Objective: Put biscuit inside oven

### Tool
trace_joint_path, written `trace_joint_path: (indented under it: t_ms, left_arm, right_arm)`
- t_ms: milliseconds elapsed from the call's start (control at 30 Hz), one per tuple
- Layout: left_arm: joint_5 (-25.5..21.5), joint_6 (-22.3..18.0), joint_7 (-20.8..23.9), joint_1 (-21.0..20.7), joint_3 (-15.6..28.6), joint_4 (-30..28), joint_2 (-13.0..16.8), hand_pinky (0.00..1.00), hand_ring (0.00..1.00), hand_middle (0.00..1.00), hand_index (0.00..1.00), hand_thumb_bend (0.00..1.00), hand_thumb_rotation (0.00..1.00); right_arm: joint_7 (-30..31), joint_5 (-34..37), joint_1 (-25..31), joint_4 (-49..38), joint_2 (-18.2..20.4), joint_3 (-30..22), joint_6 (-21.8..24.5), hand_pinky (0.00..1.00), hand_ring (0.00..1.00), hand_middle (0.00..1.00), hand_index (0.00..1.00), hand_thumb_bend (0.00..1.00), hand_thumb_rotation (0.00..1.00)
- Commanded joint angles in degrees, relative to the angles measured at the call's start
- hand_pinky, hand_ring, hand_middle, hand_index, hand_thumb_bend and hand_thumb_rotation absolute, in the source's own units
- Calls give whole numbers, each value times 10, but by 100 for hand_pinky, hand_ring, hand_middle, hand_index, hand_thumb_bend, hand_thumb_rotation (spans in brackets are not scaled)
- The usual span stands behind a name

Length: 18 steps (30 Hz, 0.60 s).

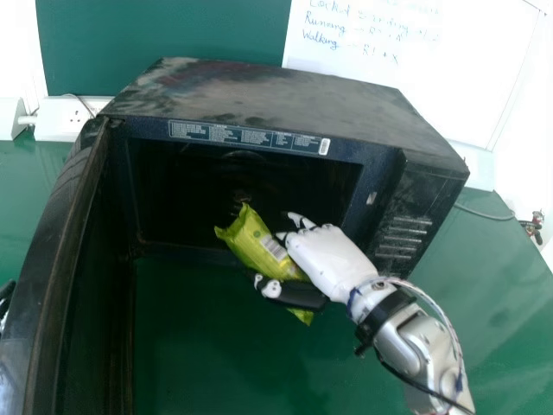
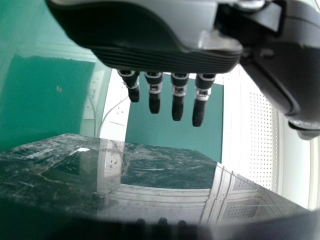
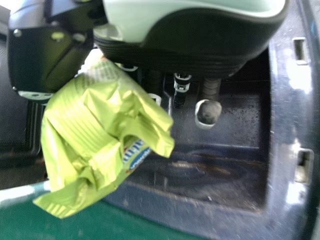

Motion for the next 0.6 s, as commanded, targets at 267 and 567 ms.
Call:
trace_joint_path:
  t_ms: [267,567]
  left_arm:
    - [-5,-14,-3,9,0,8,-2,78,78,81,79,93,83]
    - [-3,-14,-2,13,-1,8,-2,81,78,82,80,88,79]
  right_arm:
    - [22,16,-84,51,34,20,47,0,0,0,47,49,4]
    - [-5,17,-183,192,66,44,57,0,0,0,47,49,4]
